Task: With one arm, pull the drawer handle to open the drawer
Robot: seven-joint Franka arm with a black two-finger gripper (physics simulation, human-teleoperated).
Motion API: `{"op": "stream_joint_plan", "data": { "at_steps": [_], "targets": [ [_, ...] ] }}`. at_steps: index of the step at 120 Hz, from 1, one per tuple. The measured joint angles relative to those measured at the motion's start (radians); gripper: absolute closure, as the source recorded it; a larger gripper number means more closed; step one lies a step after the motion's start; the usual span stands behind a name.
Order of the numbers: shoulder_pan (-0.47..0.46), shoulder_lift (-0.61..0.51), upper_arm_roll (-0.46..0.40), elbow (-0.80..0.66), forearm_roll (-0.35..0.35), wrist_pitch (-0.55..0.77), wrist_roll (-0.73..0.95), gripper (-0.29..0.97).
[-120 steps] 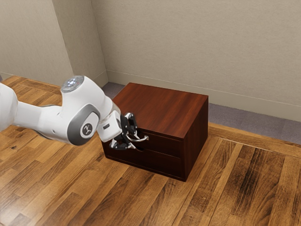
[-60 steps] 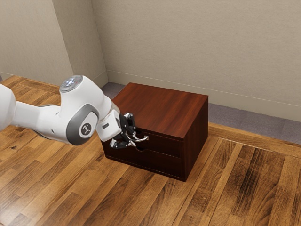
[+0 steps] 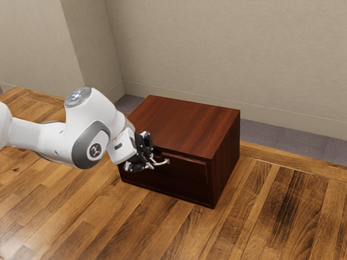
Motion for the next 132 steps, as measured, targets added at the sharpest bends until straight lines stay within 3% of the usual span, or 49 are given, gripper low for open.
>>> {"op": "stream_joint_plan", "data": {
  "at_steps": [132],
  "targets": [
    [-0.034, -0.183, -0.018, -0.21, -0.003, 0.003, -0.023, 0.73]
  ]
}}
